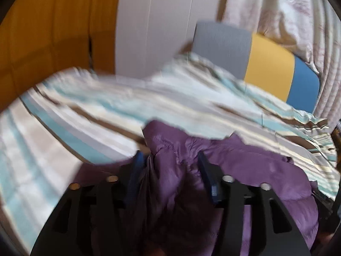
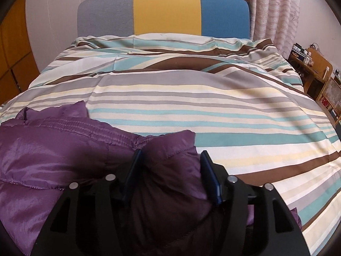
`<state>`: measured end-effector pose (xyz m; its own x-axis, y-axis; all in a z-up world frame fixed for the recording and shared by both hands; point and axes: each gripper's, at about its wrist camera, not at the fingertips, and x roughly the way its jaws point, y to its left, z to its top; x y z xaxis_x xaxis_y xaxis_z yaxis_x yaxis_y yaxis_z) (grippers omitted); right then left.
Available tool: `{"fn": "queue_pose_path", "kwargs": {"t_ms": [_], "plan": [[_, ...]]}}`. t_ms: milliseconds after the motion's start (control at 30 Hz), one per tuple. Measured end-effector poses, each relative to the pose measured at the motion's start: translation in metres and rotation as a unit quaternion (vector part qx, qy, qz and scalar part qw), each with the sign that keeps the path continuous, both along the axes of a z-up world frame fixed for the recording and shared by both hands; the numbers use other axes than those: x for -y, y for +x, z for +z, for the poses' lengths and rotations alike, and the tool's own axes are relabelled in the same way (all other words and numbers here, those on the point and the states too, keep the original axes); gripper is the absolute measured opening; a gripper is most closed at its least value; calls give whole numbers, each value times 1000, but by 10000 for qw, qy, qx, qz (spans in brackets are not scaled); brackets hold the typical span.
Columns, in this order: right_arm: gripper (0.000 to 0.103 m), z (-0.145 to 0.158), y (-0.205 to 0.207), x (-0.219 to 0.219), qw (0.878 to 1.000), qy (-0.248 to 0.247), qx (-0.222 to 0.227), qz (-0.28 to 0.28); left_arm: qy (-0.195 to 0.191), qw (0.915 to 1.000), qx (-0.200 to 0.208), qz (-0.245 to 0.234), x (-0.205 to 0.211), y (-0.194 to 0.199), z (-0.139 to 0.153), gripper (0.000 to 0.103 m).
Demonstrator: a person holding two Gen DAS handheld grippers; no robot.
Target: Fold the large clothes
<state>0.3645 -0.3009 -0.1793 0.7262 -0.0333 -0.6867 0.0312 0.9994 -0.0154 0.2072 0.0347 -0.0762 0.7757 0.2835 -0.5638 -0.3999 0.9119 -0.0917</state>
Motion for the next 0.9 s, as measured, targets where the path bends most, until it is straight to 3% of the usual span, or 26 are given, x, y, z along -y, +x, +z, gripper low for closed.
{"fn": "queue_pose_path", "kwargs": {"t_ms": [33,67,133,300,333,367,400,467,533,700,900], "plan": [[58,1,0,-1,10000,-17,5,-5,171,9997,197,-40,12,-12,9,79],[59,1,-1,-1,10000,-37,13,-13,174,9990,371,-187,23,-20,14,87],[61,2,-1,-1,10000,-61,23,-32,37,9971,491,-589,41,-23,20,88],[65,4,-3,-1,9999,-79,45,-89,146,9889,-372,-1434,83,20,0,88],[66,4,-3,-2,9999,-77,43,-88,246,9857,-580,-1560,88,31,-7,80],[66,4,-3,-1,9999,-75,41,-87,394,9811,-844,-1695,93,44,-15,62],[66,4,-3,-1,9999,-75,39,-86,508,9783,-999,-1740,96,52,-21,56],[66,4,-3,-1,9999,-76,39,-89,533,9787,-1132,-1627,91,69,-30,55],[66,4,-3,0,9999,-53,33,-91,226,9797,-1209,-1584,83,77,-45,55],[67,5,-5,3,9999,84,88,-99,108,9825,-1050,-1536,80,73,-61,56],[66,44,-52,8,9945,421,949,167,-446,9804,-924,-1684,67,72,-63,60]]}}
